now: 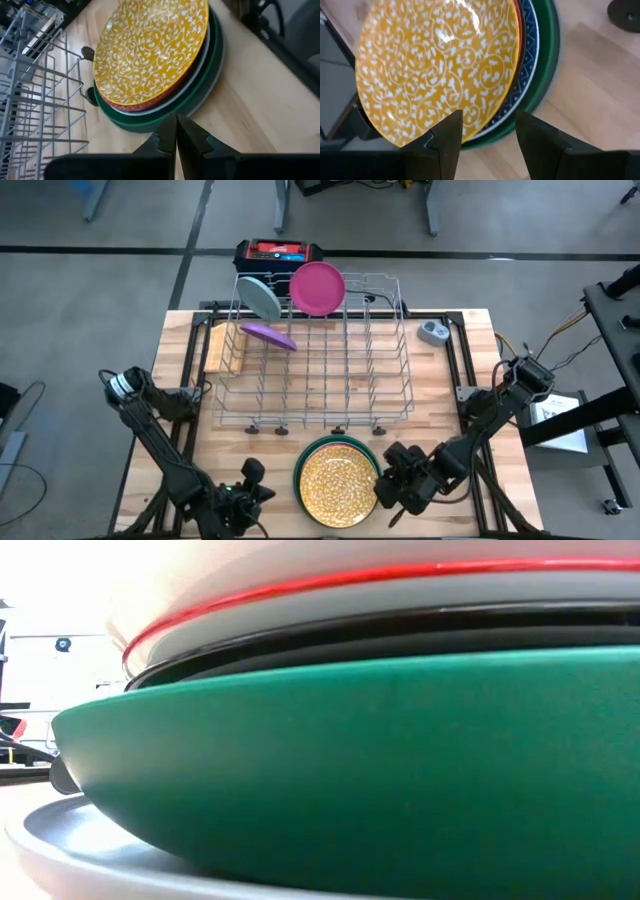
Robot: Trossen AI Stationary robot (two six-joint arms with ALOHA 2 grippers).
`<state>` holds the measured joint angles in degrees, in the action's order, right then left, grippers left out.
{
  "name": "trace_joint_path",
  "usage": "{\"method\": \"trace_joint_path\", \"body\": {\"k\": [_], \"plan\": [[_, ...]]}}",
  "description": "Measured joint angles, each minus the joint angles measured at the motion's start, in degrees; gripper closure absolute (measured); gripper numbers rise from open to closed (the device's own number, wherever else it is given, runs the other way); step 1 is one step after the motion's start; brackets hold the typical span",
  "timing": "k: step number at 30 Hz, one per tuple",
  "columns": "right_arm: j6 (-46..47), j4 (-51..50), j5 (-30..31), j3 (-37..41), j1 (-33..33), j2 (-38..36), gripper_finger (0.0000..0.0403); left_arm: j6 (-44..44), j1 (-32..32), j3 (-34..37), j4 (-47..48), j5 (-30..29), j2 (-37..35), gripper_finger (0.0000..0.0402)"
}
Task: Sort dishes
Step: Put the yellow plate into the dishwasher rack
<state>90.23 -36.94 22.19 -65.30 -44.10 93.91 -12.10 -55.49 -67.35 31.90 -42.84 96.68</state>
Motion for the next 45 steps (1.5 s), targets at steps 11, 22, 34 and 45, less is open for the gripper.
{"method": "trace_joint_path", "body": {"k": [11, 22, 34, 45], "plan": [[3.1, 3.0, 5.8, 0.6, 0.1, 3.2, 0.0217, 3.1, 2.5, 0.0, -4.1, -6.0, 4.4, 0.0401], [5.3, 3.6, 6.5, 1.4, 0.2, 5.7, 0.0215, 13.5, 9.0, 0.3, -18.4, -1.2, 9.1, 0.0401], [4.8, 7.4, 9.3, 3.9, 0.3, 5.7, 0.0216, 11.1, 9.8, 0.4, -18.5, 1.5, 12.9, 0.0401], [0.1, 12.0, 10.2, 4.1, 1.6, 5.7, 0.022, 9.6, 10.9, 0.3, -21.2, 1.1, 15.7, 0.0401]]}}
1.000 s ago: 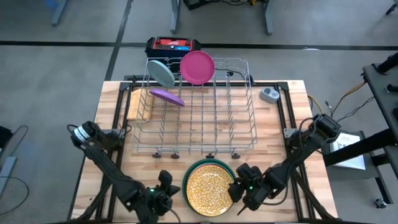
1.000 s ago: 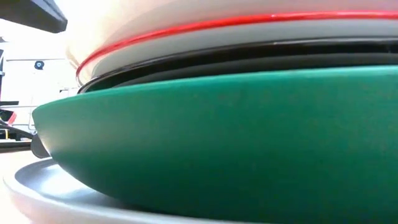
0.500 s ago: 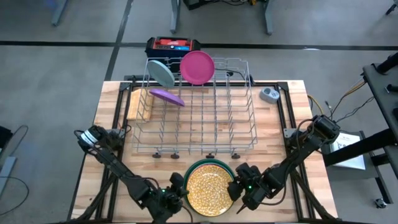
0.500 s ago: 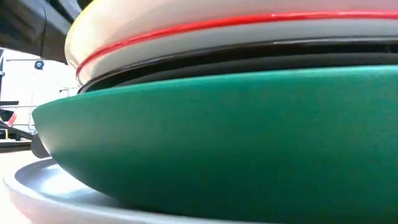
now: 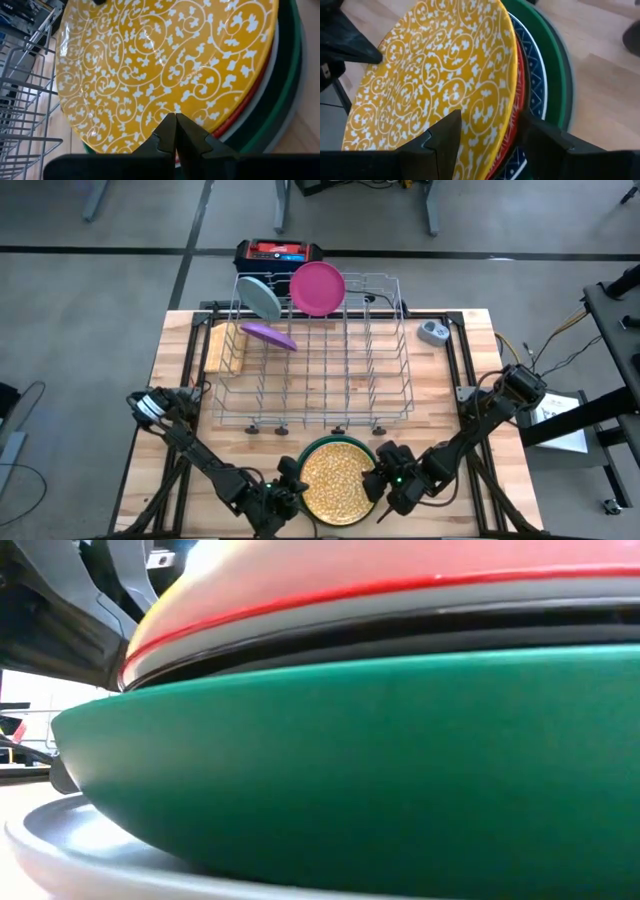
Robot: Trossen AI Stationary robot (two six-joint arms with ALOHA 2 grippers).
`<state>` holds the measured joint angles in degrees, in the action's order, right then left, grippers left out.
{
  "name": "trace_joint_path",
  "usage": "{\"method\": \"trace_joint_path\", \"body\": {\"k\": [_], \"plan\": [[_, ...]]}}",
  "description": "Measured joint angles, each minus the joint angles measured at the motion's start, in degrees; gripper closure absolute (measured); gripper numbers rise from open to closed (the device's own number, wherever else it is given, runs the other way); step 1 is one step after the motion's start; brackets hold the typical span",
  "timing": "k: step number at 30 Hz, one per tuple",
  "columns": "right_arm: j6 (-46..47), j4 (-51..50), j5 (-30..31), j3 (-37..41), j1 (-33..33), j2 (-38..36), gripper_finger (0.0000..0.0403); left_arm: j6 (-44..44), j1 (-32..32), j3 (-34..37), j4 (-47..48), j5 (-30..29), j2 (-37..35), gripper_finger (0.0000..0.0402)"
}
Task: Sort dishes
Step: Put the yellow plate into the dishwasher rack
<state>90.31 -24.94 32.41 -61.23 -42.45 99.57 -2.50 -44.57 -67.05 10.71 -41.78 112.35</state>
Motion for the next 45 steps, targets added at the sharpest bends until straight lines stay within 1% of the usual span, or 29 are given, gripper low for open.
{"method": "trace_joint_path", "body": {"k": [6, 10, 13, 17, 19, 35, 39, 45], "plan": [[-1.9, 0.9, 0.8, 0.0, 1.4, 0.0, 0.0234, 0.0, 0.4, 0.0, -0.1, 0.7, 0.1, 0.0401], [-4.1, 2.0, 0.9, 0.0, 2.2, 0.0, 0.0256, 0.0, 0.7, 0.0, -0.1, 0.7, 0.1, 0.0401], [-5.3, 1.8, 1.0, 0.0, 2.6, -0.1, 0.0295, 0.0, 0.8, 0.0, -0.4, 0.7, 0.1, 0.0401], [-5.5, 2.2, 3.8, 0.0, 2.7, -0.4, 0.0369, 0.0, 0.8, 0.1, -1.0, 0.7, 0.2, 0.0401], [-5.9, 2.8, 4.8, -0.3, 2.8, -0.6, 0.0389, 0.0, 0.7, 0.1, -1.5, 0.7, 0.2, 0.0401], [-10.8, 1.3, 9.6, -0.4, 1.6, -4.3, 0.0402, 0.5, 0.1, -1.6, -1.8, 0.8, -0.5, 0.0401], [-12.1, 1.6, 10.0, -0.4, 1.3, -4.8, 0.0403, 0.9, -0.7, -1.6, -1.8, 0.7, -2.8, 0.0401], [-15.8, 2.7, 11.9, -0.3, 0.7, -6.3, 0.0402, 4.4, -2.9, -1.6, -2.1, 0.4, -8.4, 0.0401]]}}
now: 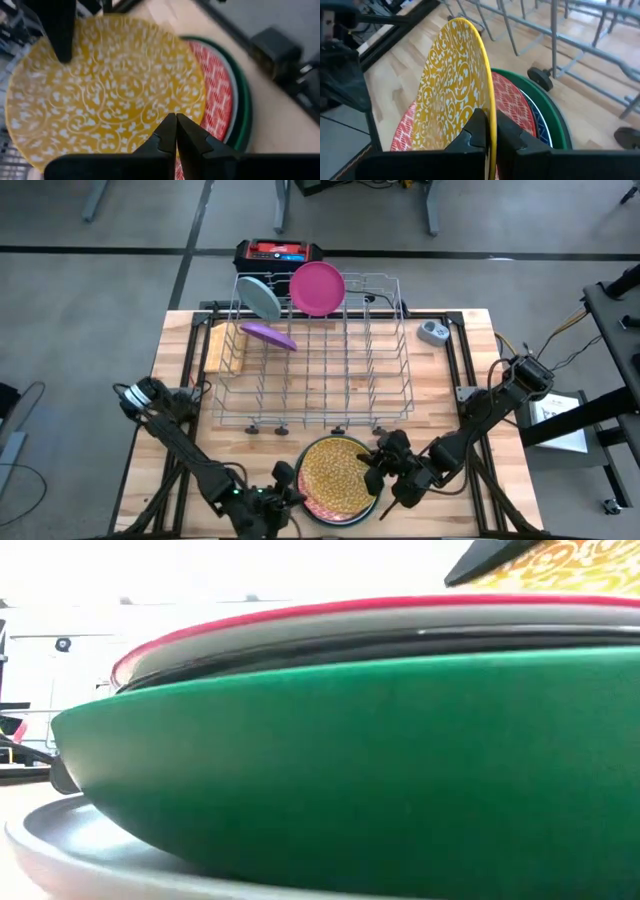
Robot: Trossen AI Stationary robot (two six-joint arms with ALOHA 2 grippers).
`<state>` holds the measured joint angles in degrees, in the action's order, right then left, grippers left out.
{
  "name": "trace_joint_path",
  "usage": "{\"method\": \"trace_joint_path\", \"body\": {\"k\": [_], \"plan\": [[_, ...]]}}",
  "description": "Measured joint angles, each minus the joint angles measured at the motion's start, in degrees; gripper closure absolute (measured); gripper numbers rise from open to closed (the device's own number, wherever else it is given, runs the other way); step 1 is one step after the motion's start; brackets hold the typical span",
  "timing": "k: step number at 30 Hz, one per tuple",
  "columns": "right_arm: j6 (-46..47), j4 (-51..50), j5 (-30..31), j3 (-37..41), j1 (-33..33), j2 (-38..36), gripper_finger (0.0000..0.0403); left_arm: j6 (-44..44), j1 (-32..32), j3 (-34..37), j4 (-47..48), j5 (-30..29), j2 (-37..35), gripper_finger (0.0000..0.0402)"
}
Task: Sort dishes
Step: Put the yellow plate into the dishwasher rack
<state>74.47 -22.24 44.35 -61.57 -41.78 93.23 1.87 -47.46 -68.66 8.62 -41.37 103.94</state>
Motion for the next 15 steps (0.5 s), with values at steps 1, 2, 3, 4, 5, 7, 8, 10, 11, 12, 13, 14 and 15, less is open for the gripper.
{"method": "trace_joint_path", "body": {"k": [1, 2, 3, 4, 5, 7, 8, 10, 11, 12, 13, 14, 15], "plan": [[-0.9, 0.4, 0.3, 0.0, -0.2, -0.3, 0.0402, 0.5, -0.3, 0.0, 0.0, 0.0, -0.9, 0.0401], [-1.8, 0.5, 0.6, 0.0, -0.3, -0.8, 0.0401, 1.0, -0.6, 0.0, 0.2, -0.1, -1.7, 0.0401], [-2.6, 0.6, 0.9, 0.0, -0.6, -1.3, 0.0401, 1.4, -0.9, 0.0, 0.5, -0.1, -2.5, 0.0401], [-3.4, 0.9, 1.7, 0.0, -0.8, -1.6, 0.0401, 1.6, -1.2, 0.0, 0.9, -0.1, -3.3, 0.0401], [-4.3, 1.1, 2.1, 0.0, -0.9, -2.0, 0.0401, 1.8, -1.5, 0.0, 1.5, -0.2, -4.1, 0.0401], [-5.6, 1.0, 2.6, 0.1, -1.3, -2.7, 0.0401, 2.1, -2.0, -0.1, 2.8, -0.7, -5.6, 0.0401], [-6.2, 1.0, 2.9, 0.1, -1.5, -3.0, 0.0401, 2.1, -2.3, -0.1, 3.8, -1.5, -6.2, 0.0401], [-6.9, 1.2, 3.6, 0.1, -1.6, -3.6, 0.0401, 2.1, -3.0, -0.1, 6.1, -3.7, -7.4, 0.0401], [-7.2, 1.5, 4.2, 0.1, -1.8, -3.8, 0.0401, 1.9, -3.3, -0.1, 7.3, -4.9, -7.9, 0.0401], [-7.4, 1.6, 4.8, 0.1, -1.8, -4.0, 0.0401, 1.6, -3.8, -0.1, 8.4, -6.2, -8.5, 0.0401], [-7.8, 1.7, 5.2, 0.1, -1.8, -4.2, 0.0401, 1.4, -4.2, -0.1, 9.5, -7.4, -9.2, 0.0401], [-8.3, 1.7, 5.3, 0.1, -1.8, -4.4, 0.0401, 1.0, -4.5, -0.1, 10.6, -8.6, -9.7, 0.0401], [-9.0, 1.8, 5.3, 0.1, -1.8, -4.6, 0.0401, 0.7, -5.0, -0.1, 11.6, -9.3, -10.3, 0.0401]]}}
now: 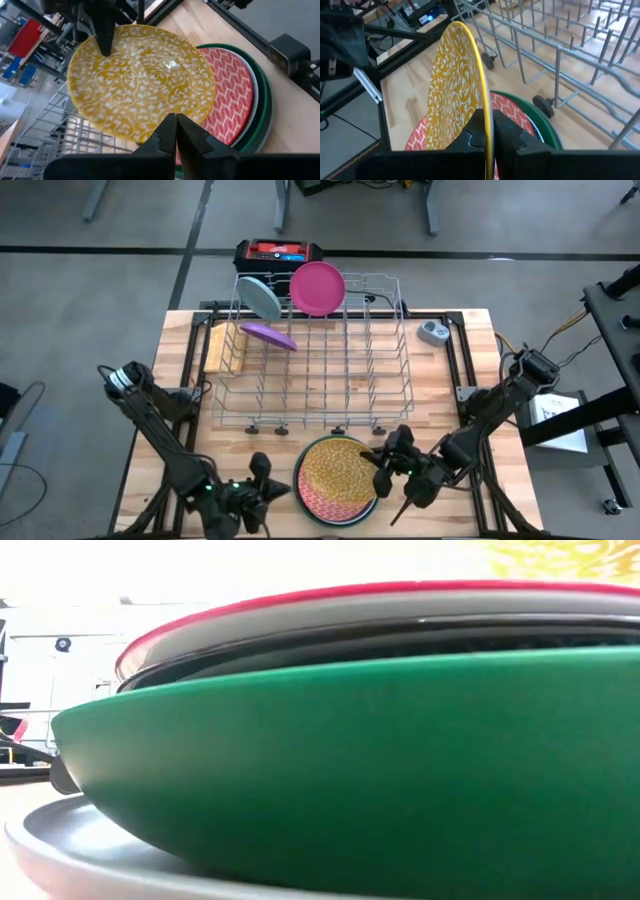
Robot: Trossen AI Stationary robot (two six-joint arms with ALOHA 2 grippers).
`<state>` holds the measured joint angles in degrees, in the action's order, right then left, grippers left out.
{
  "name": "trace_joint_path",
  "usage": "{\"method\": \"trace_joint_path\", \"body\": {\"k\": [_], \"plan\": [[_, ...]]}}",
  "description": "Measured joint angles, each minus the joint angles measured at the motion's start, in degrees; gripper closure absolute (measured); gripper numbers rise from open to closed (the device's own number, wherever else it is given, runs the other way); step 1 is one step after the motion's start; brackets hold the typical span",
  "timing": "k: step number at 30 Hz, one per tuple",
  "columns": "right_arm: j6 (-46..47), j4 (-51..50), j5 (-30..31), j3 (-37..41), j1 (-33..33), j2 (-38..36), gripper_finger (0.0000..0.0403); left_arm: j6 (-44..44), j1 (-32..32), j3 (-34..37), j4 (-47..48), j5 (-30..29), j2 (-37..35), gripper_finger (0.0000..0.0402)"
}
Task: Sort dishes
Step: Put the yellow plate into the dishwasher rack
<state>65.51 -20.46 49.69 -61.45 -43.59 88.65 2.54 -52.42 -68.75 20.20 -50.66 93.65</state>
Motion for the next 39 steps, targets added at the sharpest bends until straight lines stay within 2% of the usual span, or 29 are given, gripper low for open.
{"method": "trace_joint_path", "body": {"k": [6, 12, 17, 22, 26, 29, 32, 39], "plan": [[-5.9, 3.2, 3.1, 0.0, -0.1, -2.9, 0.0402, -0.5, -2.1, 0.0, 5.1, -0.9, -4.9, 0.0401], [-17.3, 5.7, 6.4, -0.3, 0.2, -9.0, 0.0402, -3.2, -4.9, 0.1, 12.7, -0.9, -9.2, 0.0402], [-32.6, 5.7, 7.4, -2.6, 2.5, -15.5, 0.0402, -5.9, -8.6, 0.2, 17.1, -0.9, -11.3, 0.0401], [-48.8, 5.8, 7.3, -4.8, 7.7, -22.9, 0.0403, -7.9, -11.6, 0.2, 18.8, -1.3, -11.7, 0.0401], [-64.0, 5.8, 6.9, -5.7, 13.4, -28.1, 0.0403, -16.1, -14.3, 0.2, 24.0, -1.3, -11.7, 0.0401], [-74.9, 5.8, 2.3, -5.9, 18.8, -31.3, 0.0403, -23.9, -16.6, 0.3, 29.9, -1.6, -11.7, 0.0401], [-79.0, 5.7, -3.9, -6.3, 25.4, -33.4, 0.0403, -28.6, -18.8, 0.3, 34.0, -5.1, -11.7, 0.0401], [-85.2, 5.7, -21.7, -6.4, 42.9, -34.4, 0.0403, -27.6, -20.8, 0.3, 35.2, -12.4, -11.8, 0.0401]]}}
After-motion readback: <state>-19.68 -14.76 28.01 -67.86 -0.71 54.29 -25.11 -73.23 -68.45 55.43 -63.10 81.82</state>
